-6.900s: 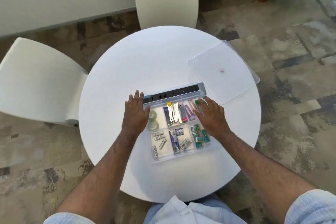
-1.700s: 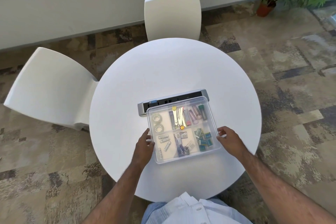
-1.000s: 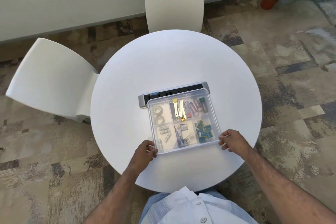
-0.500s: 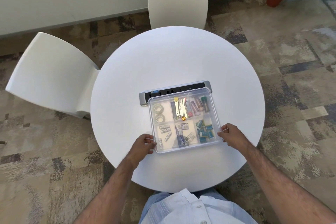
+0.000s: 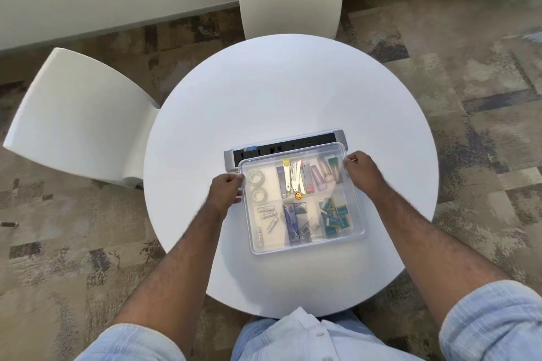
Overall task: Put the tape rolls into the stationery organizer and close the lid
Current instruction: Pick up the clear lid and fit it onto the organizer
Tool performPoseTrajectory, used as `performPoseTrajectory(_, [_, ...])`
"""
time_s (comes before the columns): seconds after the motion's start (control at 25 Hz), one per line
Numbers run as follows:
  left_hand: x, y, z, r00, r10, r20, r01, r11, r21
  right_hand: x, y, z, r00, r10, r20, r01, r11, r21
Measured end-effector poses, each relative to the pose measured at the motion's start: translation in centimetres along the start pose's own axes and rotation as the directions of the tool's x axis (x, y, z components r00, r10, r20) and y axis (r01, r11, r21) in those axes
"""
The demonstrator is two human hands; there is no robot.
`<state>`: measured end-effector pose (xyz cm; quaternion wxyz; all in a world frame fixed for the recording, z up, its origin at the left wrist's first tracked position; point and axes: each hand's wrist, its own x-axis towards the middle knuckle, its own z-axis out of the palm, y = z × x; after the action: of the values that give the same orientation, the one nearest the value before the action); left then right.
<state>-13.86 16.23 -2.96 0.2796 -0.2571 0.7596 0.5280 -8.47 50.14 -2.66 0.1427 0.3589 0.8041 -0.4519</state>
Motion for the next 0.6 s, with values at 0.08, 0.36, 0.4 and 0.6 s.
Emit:
performPoseTrajectory(0.08, [1.1,1.0,0.2,1.000,0.002,-0.023,-0.002,1.000,-0.007,1.4,-1.1,-0.1,1.000,0.022,0.012,-0.023,0.999,0.032])
performPoseTrajectory(0.36, [2.8,2.1,0.5,0.998,-0.028,-0.051,0.028,1.000,0.004,3.4,-2.5,-0.4,0.996,0.075,0.057,-0.081,0.991,0.110])
performPoseTrajectory(0.4, [2.9,1.9,0.4,0.998,-0.031,-0.049,0.031,1.000,0.003,3.4,-2.5,-0.4,0.994,0.083,0.069,-0.091,0.989,0.120])
performPoseTrajectory(0.6, [3.2,1.8,0.4,0.998,-0.032,-0.050,0.033,0.999,0.020,3.9,-2.4,-0.8,0.988,0.113,0.108,-0.124,0.987,0.098])
